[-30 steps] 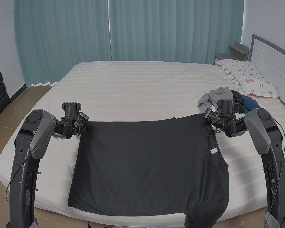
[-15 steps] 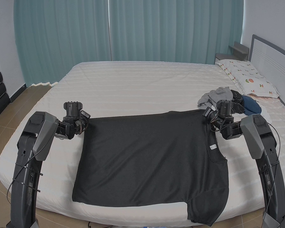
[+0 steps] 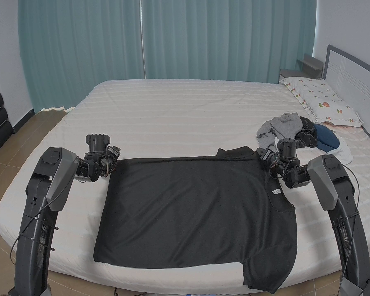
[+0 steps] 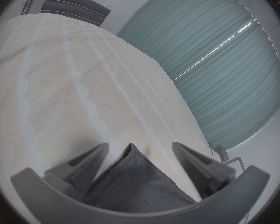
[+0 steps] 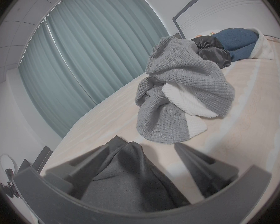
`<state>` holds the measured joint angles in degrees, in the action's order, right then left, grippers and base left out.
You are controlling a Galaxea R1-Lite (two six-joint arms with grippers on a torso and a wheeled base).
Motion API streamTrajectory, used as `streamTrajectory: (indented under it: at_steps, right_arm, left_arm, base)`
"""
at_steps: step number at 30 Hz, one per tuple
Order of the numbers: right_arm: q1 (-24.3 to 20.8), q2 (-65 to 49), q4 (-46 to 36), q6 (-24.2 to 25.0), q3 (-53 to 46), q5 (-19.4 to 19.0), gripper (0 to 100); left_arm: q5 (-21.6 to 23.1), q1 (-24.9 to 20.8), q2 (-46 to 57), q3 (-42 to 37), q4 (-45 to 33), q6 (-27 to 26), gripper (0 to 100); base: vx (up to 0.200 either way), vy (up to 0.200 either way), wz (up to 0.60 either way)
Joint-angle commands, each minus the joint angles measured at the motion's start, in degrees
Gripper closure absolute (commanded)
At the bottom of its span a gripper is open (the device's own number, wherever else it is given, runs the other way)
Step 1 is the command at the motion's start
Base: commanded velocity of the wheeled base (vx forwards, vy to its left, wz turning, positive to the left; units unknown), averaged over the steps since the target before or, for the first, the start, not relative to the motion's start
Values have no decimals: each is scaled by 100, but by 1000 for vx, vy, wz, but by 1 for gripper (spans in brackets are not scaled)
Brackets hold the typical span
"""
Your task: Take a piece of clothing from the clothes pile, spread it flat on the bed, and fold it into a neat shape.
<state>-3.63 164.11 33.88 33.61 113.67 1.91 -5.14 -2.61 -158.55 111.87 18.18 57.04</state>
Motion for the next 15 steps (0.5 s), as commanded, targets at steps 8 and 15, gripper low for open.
streamTrajectory:
  at_steps: [8,15]
  right_arm:
    - [161,-1971,1481,32,-3474,-508,0]
    - [-23,-3500,2826,251,-6638,-1246,0]
  left_arm:
    - [-4,41,1634,-2003,221,62,0]
    - [128,15,2469,-3137,336,53,0]
  base:
    - [0,0,0]
    - [0,0,0]
